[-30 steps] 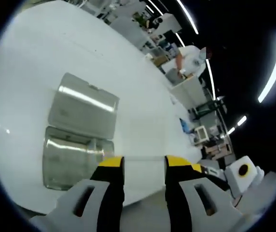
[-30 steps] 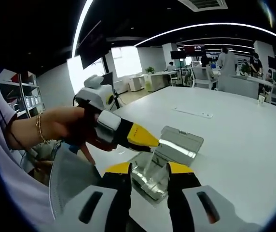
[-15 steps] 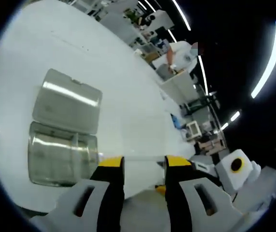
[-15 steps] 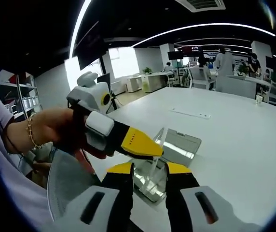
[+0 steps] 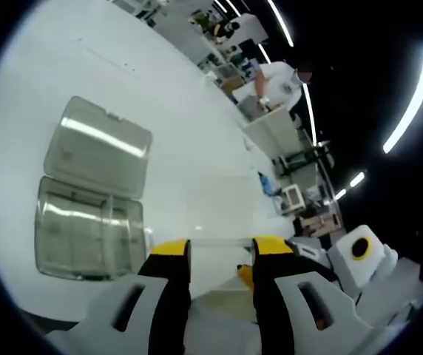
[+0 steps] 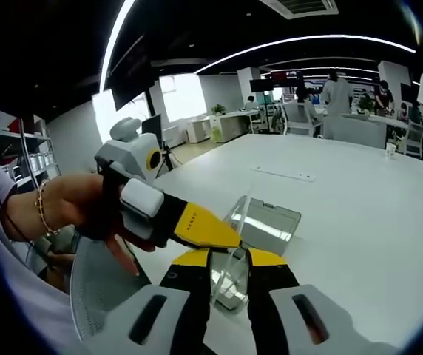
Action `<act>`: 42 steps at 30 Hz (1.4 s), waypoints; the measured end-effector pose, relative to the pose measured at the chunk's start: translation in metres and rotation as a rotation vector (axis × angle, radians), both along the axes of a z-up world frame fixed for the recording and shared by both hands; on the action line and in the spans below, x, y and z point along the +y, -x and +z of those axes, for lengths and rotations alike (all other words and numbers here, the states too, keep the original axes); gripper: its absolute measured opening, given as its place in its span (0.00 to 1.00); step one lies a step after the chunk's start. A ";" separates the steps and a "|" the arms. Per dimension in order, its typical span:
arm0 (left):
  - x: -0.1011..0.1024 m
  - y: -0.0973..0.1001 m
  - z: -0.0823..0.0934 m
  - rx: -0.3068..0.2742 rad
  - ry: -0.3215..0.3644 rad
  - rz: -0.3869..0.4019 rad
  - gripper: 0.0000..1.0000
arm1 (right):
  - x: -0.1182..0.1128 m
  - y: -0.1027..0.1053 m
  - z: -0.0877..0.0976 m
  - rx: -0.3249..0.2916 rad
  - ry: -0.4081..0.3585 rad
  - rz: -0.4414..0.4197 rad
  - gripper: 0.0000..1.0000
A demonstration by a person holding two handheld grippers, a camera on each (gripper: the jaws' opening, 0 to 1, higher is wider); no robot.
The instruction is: Insert the divider into the dual guide fixture by aligning both edges with the guide slots and pushing it downward to the bottom, including one-sided entry, uneven engagement, binding, and posture correction.
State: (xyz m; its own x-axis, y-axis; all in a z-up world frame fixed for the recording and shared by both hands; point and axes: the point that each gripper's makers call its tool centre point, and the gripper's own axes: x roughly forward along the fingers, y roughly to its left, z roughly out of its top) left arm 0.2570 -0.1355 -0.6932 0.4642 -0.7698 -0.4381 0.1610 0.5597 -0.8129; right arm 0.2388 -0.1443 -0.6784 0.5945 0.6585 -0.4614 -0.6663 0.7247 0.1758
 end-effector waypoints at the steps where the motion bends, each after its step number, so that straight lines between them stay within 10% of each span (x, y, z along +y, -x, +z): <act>1: -0.001 0.001 0.001 0.004 0.007 0.000 0.30 | 0.000 0.000 0.000 0.000 -0.001 -0.002 0.12; 36: -0.009 -0.001 0.005 0.012 0.065 0.009 0.30 | -0.006 -0.008 -0.003 0.048 -0.003 -0.065 0.00; 42: 0.000 -0.010 0.000 -0.022 0.022 0.043 0.56 | -0.006 -0.011 -0.002 0.034 0.017 -0.068 0.00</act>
State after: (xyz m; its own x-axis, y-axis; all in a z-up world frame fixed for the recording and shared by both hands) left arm 0.2674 -0.1359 -0.6931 0.5065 -0.7581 -0.4109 0.1547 0.5487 -0.8216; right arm 0.2497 -0.1501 -0.6799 0.6211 0.6094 -0.4928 -0.6096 0.7708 0.1848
